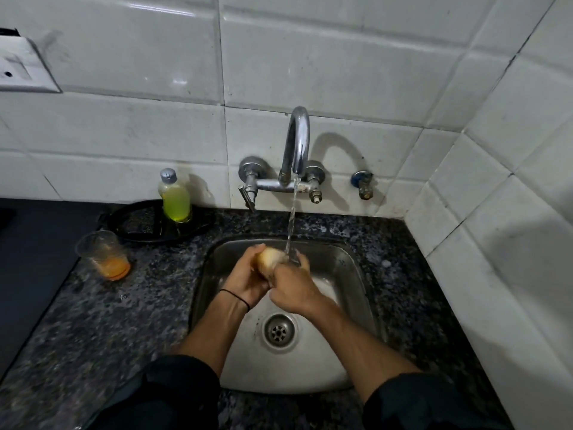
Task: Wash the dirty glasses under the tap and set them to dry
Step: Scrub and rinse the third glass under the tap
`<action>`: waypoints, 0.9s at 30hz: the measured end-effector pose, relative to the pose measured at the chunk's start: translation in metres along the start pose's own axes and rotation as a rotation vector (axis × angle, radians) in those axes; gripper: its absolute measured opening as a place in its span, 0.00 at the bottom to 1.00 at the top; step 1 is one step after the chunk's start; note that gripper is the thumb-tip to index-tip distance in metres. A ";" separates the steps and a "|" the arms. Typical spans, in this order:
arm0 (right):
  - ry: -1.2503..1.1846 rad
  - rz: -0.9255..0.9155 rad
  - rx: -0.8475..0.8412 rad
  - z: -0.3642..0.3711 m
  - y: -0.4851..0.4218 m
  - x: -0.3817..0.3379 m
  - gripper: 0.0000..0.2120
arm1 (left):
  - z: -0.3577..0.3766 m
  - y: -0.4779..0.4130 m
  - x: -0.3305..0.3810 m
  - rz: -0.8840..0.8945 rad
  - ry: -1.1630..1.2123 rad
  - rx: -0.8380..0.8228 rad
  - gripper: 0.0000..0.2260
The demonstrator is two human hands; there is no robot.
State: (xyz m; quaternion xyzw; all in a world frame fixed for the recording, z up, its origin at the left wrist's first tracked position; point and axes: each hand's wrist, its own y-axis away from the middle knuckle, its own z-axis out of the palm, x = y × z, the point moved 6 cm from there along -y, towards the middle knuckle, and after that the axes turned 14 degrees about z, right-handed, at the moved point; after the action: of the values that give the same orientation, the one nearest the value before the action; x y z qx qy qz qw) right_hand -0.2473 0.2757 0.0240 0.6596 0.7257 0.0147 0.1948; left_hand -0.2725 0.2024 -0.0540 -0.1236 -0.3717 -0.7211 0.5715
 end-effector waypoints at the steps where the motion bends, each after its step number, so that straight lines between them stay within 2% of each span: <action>1: -0.217 0.112 -0.055 0.001 0.000 0.002 0.19 | -0.001 0.000 0.001 0.022 -0.004 -0.006 0.11; 2: -0.360 0.187 -0.088 0.000 -0.001 0.002 0.19 | 0.001 0.002 0.001 0.026 -0.010 -0.025 0.12; 3: -0.370 0.214 -0.095 -0.003 0.000 0.001 0.18 | 0.001 0.003 0.001 0.007 -0.030 -0.038 0.15; 5: -0.143 0.155 -0.048 -0.009 0.002 -0.001 0.18 | -0.003 0.002 -0.001 -0.081 -0.096 0.000 0.20; 8: 0.338 -0.142 0.063 -0.012 0.012 -0.005 0.21 | -0.008 0.001 -0.003 -0.205 -0.174 0.092 0.23; 9: 0.402 -0.197 0.057 -0.008 0.011 -0.002 0.22 | -0.008 0.001 -0.002 -0.209 -0.174 0.114 0.23; 11: 0.314 -0.136 -0.017 -0.002 0.006 0.004 0.22 | -0.008 -0.001 -0.003 -0.162 -0.138 0.135 0.21; 15: -0.446 0.280 -0.232 0.000 -0.002 0.011 0.21 | -0.008 0.004 -0.014 -0.090 0.018 0.126 0.21; 16: -0.497 0.308 -0.233 0.002 -0.004 0.011 0.19 | -0.008 0.003 -0.015 -0.083 0.039 0.126 0.21; 18: -0.242 0.186 -0.129 -0.001 -0.006 0.005 0.16 | -0.008 0.002 -0.011 -0.095 -0.015 0.124 0.18; 20: 0.031 0.020 -0.015 -0.007 0.000 0.002 0.18 | -0.011 -0.001 -0.006 -0.124 -0.133 0.171 0.15; 23: 0.375 -0.206 0.046 -0.009 0.006 -0.003 0.20 | -0.016 -0.002 0.000 -0.126 -0.163 0.186 0.23; 25: 0.363 -0.180 0.034 -0.010 0.005 -0.004 0.22 | -0.015 -0.002 0.003 -0.088 -0.142 0.166 0.24; 27: 0.003 0.030 -0.090 -0.008 -0.001 0.000 0.20 | -0.009 -0.001 0.003 -0.062 -0.121 0.126 0.23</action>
State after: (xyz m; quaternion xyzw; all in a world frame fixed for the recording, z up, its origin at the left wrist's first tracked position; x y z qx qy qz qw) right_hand -0.2504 0.2780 0.0314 0.6609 0.7147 0.0515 0.2231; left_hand -0.2718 0.1936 -0.0586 -0.1192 -0.4540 -0.7047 0.5321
